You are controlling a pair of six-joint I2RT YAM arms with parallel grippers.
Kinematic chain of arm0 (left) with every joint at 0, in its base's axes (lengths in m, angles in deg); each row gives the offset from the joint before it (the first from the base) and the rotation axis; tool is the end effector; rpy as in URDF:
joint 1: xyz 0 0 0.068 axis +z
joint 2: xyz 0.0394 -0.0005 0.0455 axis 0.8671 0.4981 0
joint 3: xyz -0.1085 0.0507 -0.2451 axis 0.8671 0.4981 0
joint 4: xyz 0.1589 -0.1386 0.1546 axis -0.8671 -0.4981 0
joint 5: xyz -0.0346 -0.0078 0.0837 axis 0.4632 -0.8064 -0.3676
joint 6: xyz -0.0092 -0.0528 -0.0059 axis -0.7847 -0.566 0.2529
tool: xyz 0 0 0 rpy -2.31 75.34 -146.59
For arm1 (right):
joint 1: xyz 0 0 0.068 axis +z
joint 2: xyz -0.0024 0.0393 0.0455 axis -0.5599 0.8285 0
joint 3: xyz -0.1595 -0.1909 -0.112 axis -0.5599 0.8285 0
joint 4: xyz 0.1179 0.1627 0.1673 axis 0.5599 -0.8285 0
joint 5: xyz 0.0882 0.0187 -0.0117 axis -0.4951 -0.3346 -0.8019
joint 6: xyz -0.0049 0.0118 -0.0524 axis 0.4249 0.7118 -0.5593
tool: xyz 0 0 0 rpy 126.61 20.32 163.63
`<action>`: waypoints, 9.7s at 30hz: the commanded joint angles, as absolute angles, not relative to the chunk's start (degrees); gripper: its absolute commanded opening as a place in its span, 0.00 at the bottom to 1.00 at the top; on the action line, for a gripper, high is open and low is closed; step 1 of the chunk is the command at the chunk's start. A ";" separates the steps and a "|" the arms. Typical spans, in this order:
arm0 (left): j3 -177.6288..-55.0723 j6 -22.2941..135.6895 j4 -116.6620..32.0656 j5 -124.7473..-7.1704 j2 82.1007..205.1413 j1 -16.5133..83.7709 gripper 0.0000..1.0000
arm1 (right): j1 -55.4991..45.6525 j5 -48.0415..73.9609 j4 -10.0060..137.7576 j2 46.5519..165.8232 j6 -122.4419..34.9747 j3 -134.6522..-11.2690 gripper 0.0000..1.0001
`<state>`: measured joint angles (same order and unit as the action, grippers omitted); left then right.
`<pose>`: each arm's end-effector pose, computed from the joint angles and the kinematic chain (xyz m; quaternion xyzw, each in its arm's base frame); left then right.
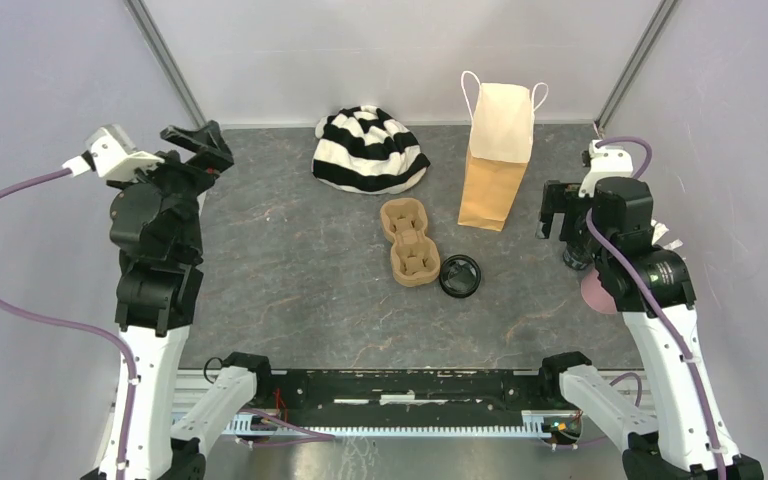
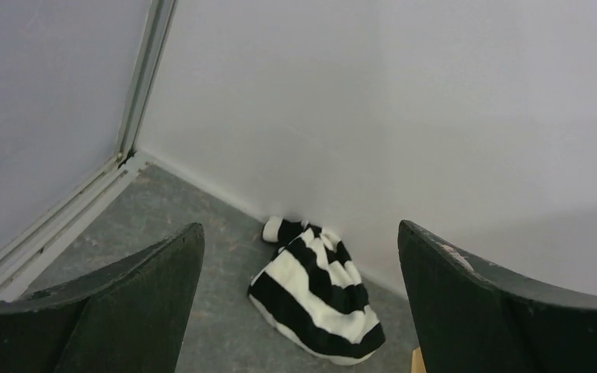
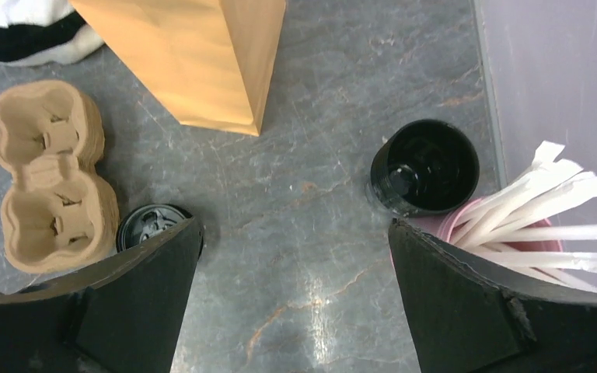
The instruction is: Pack the takeout coffee
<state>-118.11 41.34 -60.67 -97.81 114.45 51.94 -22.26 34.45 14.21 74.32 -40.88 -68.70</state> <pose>0.1318 -0.0046 0.4923 -0.2570 0.5858 -0.1052 0.7614 0.1463 0.0217 0.4103 0.0462 0.8524 -0.0066 0.5209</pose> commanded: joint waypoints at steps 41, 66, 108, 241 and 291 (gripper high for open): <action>-121.38 49.22 -74.96 -76.53 129.72 41.33 1.00 | -47.49 19.10 28.03 95.89 -44.56 -64.13 0.80; -122.13 56.29 -74.11 -69.86 132.94 37.45 1.00 | -59.62 -5.67 32.92 107.61 -36.40 -61.47 0.59; -123.23 57.03 -73.81 -68.71 133.78 36.33 1.00 | -62.00 -9.15 33.48 104.02 -35.33 -58.87 0.19; -125.01 36.21 -86.07 -80.48 135.34 34.64 1.00 | 33.58 19.02 30.52 95.07 -56.79 -50.46 0.00; -121.80 32.51 -86.79 -69.99 134.54 34.54 1.00 | -2.63 35.74 41.71 93.20 -40.27 -40.46 0.46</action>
<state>-121.98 34.21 -88.48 -72.31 133.82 34.85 -2.32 35.41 31.00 92.72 -40.70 -40.53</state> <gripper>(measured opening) 0.994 0.471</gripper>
